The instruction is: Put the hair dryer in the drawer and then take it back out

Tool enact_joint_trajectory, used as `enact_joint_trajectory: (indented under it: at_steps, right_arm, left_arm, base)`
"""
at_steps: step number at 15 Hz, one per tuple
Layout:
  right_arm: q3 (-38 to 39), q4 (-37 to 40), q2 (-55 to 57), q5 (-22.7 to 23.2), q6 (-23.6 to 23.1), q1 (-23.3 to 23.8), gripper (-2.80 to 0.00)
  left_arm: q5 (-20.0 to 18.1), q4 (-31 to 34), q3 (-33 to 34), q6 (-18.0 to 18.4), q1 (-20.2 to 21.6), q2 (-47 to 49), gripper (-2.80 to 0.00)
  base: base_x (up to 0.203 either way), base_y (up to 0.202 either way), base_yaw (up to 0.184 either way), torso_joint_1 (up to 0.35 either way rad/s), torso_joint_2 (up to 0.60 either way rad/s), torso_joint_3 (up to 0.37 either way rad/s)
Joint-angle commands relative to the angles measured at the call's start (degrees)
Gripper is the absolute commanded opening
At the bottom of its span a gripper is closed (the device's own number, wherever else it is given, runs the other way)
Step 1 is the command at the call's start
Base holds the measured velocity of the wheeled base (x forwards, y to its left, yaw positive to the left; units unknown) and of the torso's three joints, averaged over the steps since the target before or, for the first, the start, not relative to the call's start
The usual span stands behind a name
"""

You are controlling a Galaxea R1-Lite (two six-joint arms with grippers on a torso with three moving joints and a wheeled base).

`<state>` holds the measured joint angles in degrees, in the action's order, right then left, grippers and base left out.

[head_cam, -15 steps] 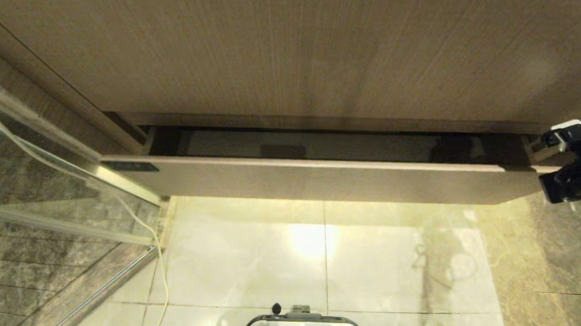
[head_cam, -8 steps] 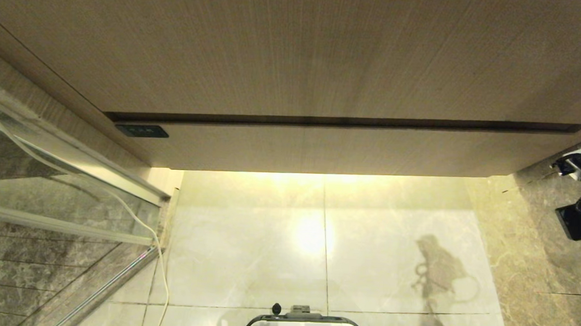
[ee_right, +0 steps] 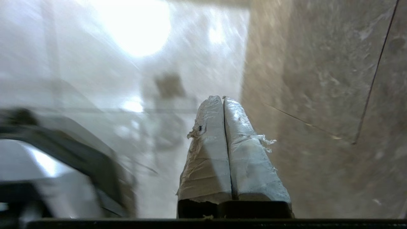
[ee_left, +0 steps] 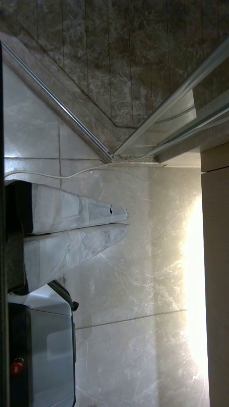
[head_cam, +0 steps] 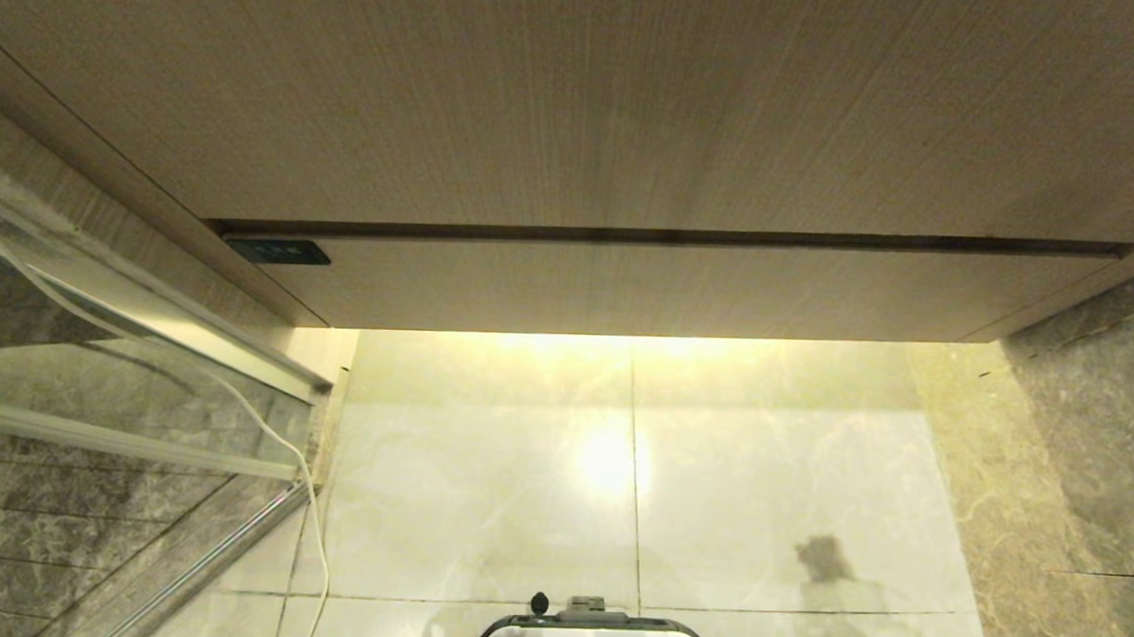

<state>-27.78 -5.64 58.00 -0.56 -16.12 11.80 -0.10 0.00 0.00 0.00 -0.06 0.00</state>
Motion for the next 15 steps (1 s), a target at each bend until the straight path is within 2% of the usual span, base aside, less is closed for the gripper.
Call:
enact_joint_trajectory:
  at_steps: [1,5,7,8,10,12,15]
  right_arm:
    - [5.6,0.1,-17.3,0.8,2.5,-3.9,-2.8]
    - [17.1,0.4,-47.0,1.6,5.2,-11.1,-2.8]
    - [23.9,-0.4,-56.2,0.7,6.0,-13.3,-2.8]
    - [27.5,-2.2,-58.2,0.0,6.3,-14.6,-2.8]
    - [29.8,-4.1,-59.9,1.5,6.6,-20.4,-2.8]
    - [29.6,-2.2,-60.3,2.4,6.6,-20.6,-2.8]
    - [30.1,-4.3,-60.3,2.2,6.9,-20.6,-2.8]
  left_arm:
    - [0.0,0.0,0.1,0.0,0.0,0.0,-2.8]
    - [0.0,0.0,0.1,0.0,0.0,0.0,-2.8]
    - [0.0,0.0,0.1,0.0,0.0,0.0,-2.8]
    - [0.0,0.0,0.0,0.0,0.0,0.0,-2.8]
    - [0.0,0.0,0.1,0.0,0.0,0.0,-2.8]
    - [0.0,0.0,0.1,0.0,0.0,0.0,-2.8]
    - [0.0,0.0,0.1,0.0,0.0,0.0,-2.8]
  base:
    - [0.0,0.0,0.0,0.0,0.0,0.0]
    - [0.0,0.0,0.0,0.0,0.0,0.0]
    - [0.0,0.0,0.0,0.0,0.0,0.0]
    - [0.0,0.0,0.0,0.0,0.0,0.0]
    - [0.0,0.0,0.0,0.0,0.0,0.0]
    - [0.0,0.0,0.0,0.0,0.0,0.0]
    - [0.0,0.0,0.0,0.0,0.0,0.0]
